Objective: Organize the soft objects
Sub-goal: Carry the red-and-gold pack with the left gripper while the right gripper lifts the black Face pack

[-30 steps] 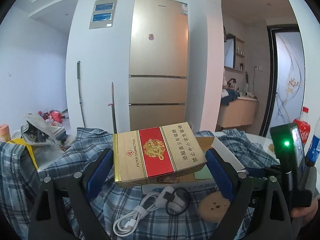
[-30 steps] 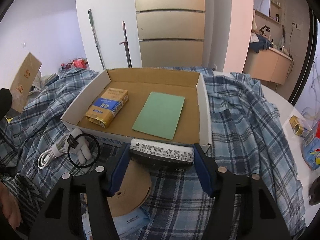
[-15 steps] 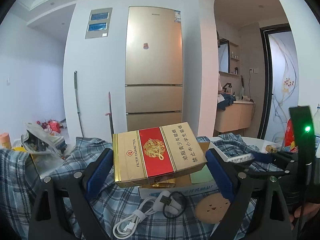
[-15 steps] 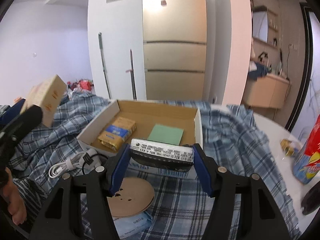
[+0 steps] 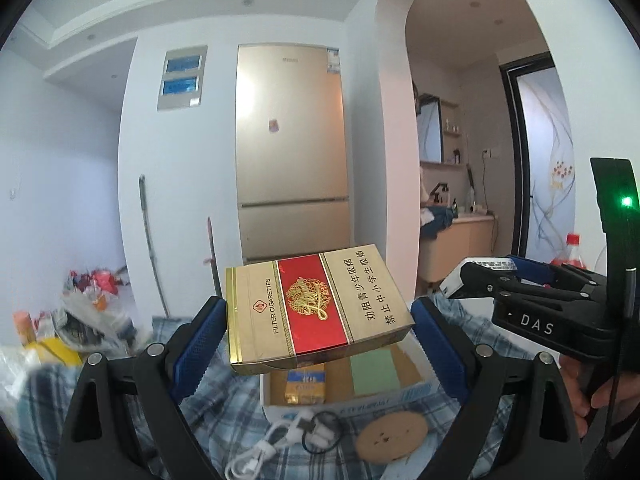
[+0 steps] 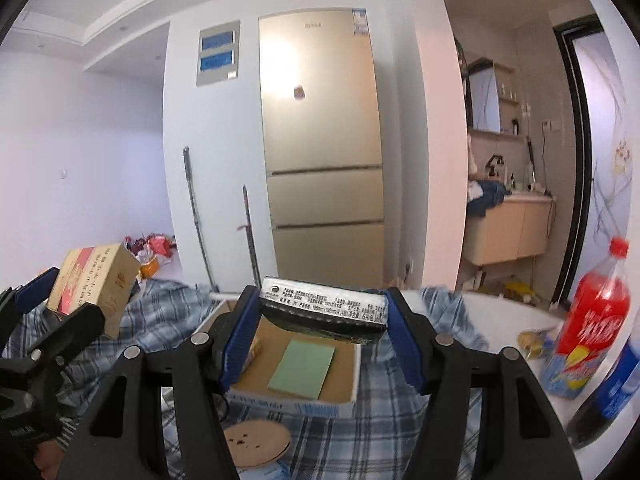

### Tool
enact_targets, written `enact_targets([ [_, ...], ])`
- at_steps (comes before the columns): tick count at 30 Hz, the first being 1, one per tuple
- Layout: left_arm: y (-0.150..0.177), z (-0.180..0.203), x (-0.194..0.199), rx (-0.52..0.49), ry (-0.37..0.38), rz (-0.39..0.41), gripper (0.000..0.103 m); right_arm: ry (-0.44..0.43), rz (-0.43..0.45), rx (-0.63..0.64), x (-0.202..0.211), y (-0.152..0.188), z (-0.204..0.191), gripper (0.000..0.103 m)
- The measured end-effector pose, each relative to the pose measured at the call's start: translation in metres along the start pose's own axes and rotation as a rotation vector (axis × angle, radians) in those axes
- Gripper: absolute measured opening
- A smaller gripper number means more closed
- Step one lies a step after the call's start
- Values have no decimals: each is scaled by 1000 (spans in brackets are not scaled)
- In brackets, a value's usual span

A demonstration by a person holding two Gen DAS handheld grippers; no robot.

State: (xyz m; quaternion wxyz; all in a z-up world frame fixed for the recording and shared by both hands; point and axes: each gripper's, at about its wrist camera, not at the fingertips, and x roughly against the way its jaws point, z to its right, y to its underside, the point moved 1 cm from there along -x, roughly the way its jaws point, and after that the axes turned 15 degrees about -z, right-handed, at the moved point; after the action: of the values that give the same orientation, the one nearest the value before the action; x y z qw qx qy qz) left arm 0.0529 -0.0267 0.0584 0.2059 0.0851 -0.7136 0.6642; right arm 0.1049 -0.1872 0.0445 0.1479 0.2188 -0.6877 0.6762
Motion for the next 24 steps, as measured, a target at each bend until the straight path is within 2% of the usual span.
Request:
enact_targets([
  [3,-18,6,10,-20,-47,41,94,-17,22,-1,11,-18,1,61],
  [8,-49,9,23,-18,-72,111,94,-17,70,-49,25,-50,3,61],
  [12,-86,9,28,-20,-67,148,94,69,175,-144,40,-74,7,61],
  [15,-103,7,26,4,-58,151,94,72,207,-185,47,-87,10,61],
  [19,-103,3,17,41,-18,120,94,64,233,-171,47,-85,8,61],
  [24,-91,6,-8,-2,-79,34,94,73,213,-87,31,-69,2,61],
])
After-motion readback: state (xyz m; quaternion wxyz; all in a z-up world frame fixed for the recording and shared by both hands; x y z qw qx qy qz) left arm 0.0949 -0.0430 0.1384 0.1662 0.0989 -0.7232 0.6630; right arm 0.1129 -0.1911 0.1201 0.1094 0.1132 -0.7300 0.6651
